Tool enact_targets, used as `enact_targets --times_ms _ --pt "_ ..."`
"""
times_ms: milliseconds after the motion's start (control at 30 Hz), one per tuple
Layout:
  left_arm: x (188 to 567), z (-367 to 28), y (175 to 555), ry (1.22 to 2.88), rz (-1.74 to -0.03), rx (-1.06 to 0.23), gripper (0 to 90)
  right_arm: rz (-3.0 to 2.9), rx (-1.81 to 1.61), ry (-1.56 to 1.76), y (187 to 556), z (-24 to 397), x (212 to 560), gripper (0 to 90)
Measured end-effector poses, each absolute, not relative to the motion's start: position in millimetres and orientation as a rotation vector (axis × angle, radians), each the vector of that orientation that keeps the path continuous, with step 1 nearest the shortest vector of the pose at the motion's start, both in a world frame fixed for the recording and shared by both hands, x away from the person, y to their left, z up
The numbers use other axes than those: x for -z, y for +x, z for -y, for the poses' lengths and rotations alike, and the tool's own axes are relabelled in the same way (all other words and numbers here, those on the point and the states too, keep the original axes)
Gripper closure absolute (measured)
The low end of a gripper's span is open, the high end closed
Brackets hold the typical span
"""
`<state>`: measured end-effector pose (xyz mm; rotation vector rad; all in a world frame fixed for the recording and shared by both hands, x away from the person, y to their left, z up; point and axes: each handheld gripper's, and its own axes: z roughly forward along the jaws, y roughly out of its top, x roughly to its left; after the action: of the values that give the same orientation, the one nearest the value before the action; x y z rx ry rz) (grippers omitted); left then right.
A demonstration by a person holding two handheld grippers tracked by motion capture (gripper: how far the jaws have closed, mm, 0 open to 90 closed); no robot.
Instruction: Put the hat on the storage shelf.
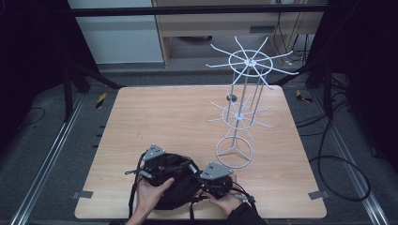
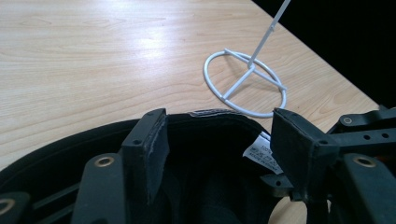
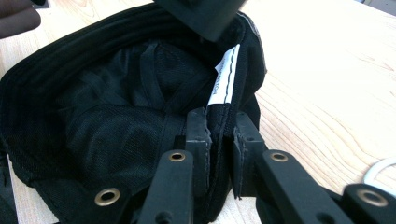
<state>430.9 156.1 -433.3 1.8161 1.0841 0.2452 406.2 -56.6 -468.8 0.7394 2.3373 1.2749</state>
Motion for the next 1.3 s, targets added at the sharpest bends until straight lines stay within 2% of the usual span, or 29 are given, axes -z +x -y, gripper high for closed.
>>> enact_targets --times_ms 300,567,1000,1100,1300 --pt "437.6 -148.9 434.4 1.804 -1.141 -0.248 32.2 -2.356 -1.290 0.717 405.2 51.6 472.2 79.2" --pt "446.9 -146.0 439.0 1.832 -1.182 -0.232 35.1 -2.380 -1.290 0.688 403.7 46.4 476.0 79.2" --pt "454.3 -135.5 440.8 1.871 -1.173 -0.183 64.7 -2.421 -1.249 0.698 403.9 40.1 484.2 75.4" --pt "456.4 -133.4 441.9 1.884 -1.171 -0.179 69.8 -2.435 -1.247 0.710 404.0 40.4 485.1 72.0" --pt "458.0 -131.6 441.2 1.910 -1.155 -0.190 74.1 -2.445 -1.285 0.735 401.3 50.5 480.8 63.3"
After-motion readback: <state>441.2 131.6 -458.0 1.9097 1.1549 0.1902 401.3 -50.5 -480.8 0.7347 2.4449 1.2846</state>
